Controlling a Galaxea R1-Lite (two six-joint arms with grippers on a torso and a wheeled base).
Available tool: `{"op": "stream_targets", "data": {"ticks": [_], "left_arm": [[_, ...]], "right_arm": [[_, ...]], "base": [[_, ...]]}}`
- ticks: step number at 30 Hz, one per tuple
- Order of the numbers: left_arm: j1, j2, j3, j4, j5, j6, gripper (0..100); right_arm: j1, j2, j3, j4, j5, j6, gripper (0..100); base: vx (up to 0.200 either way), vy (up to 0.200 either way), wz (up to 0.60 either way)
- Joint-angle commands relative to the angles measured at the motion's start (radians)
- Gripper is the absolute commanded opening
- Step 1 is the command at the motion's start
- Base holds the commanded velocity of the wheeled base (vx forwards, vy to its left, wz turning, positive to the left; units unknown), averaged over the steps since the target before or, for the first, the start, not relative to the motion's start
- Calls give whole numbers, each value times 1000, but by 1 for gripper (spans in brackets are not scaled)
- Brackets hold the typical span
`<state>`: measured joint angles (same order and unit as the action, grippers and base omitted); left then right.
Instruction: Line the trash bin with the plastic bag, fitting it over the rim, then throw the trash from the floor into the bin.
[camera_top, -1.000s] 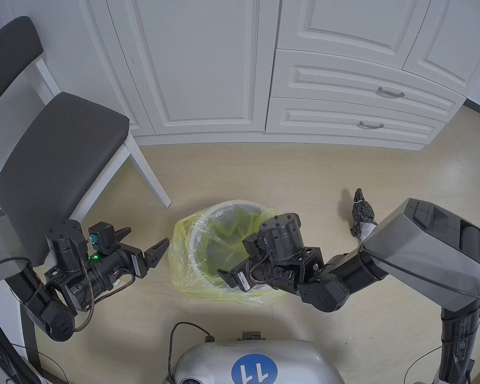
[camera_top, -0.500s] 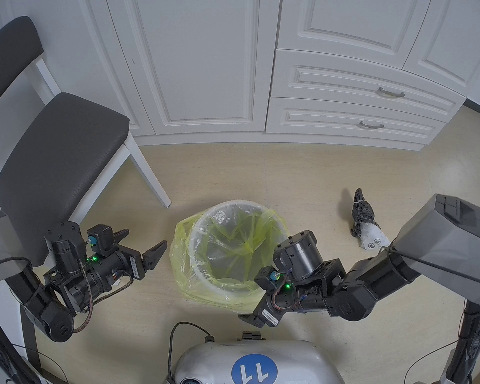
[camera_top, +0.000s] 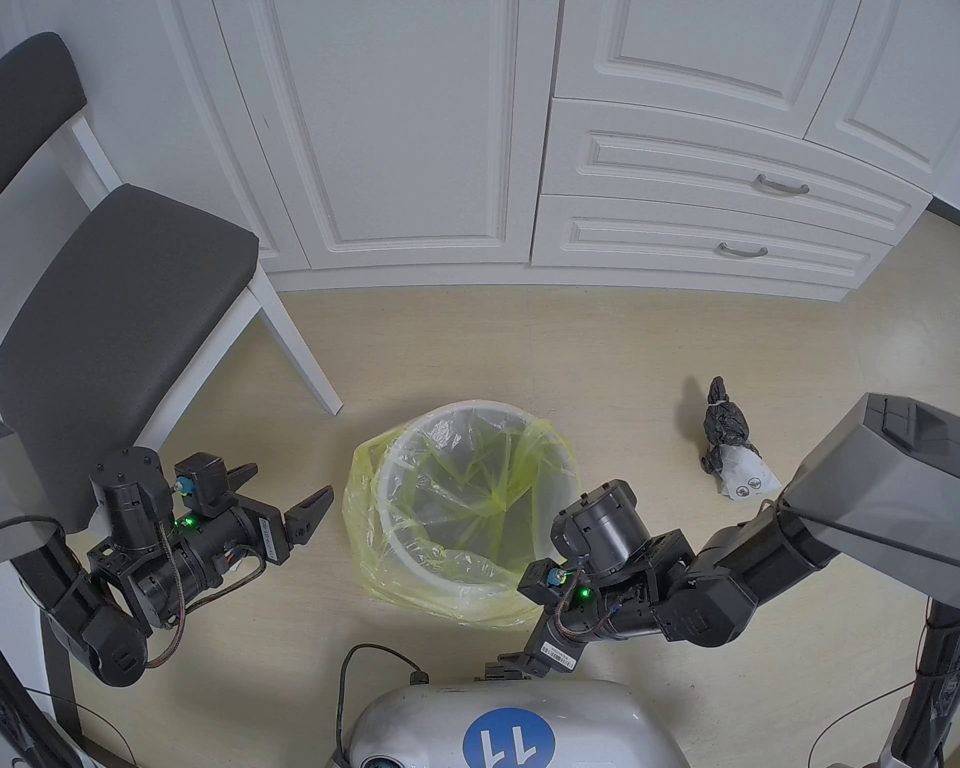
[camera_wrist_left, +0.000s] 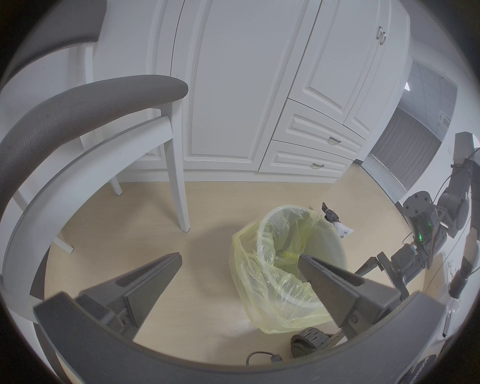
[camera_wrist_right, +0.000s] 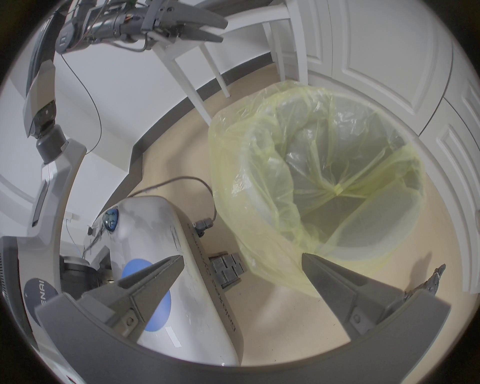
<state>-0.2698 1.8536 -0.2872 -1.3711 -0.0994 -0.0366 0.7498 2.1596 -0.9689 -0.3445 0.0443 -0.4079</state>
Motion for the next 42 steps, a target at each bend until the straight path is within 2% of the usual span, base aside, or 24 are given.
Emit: {"op": "stream_targets", "data": {"ticks": [1, 7, 11, 16, 25, 32, 36, 37, 40, 41, 42], "left_arm": [[0, 9, 0, 0, 1, 0, 100], [-2, 29, 0, -2, 1, 0, 100], [-3, 65, 10, -62, 3, 0, 100], [-3, 127, 25, -160, 7, 0, 100], [0, 111, 33, -161, 9, -6, 100], [-2, 110, 42, -161, 7, -3, 100], [-2, 102, 42, -161, 7, -5, 100], [-2, 102, 42, -161, 7, -5, 100], [-2, 102, 43, -161, 7, -6, 100], [-2, 102, 43, -161, 7, -6, 100], [-2, 104, 42, -161, 7, -6, 100]], "right_arm": [[-18, 32, -14, 7, -1, -3, 100], [-46, 92, -60, 4, -7, 3, 100], [-50, 106, -82, -2, -7, 38, 100], [-27, 0, -17, -2, 0, 34, 100], [34, -230, 113, -4, 0, 27, 100], [33, -325, 153, -4, -3, 26, 100], [-83, -307, 119, -5, -3, -23, 100], [-83, -307, 119, -5, -3, -23, 100], [-230, -225, 65, -5, 2, -135, 100], [-234, -222, 64, -5, 2, -140, 100], [-280, -187, 47, -5, 6, -192, 100]], "base": [[0, 0, 0], [0, 0, 0], [0, 0, 0], [0, 0, 0], [0, 0, 0], [0, 0, 0], [0, 0, 0], [0, 0, 0], [0, 0, 0], [0, 0, 0], [0, 0, 0]]}}
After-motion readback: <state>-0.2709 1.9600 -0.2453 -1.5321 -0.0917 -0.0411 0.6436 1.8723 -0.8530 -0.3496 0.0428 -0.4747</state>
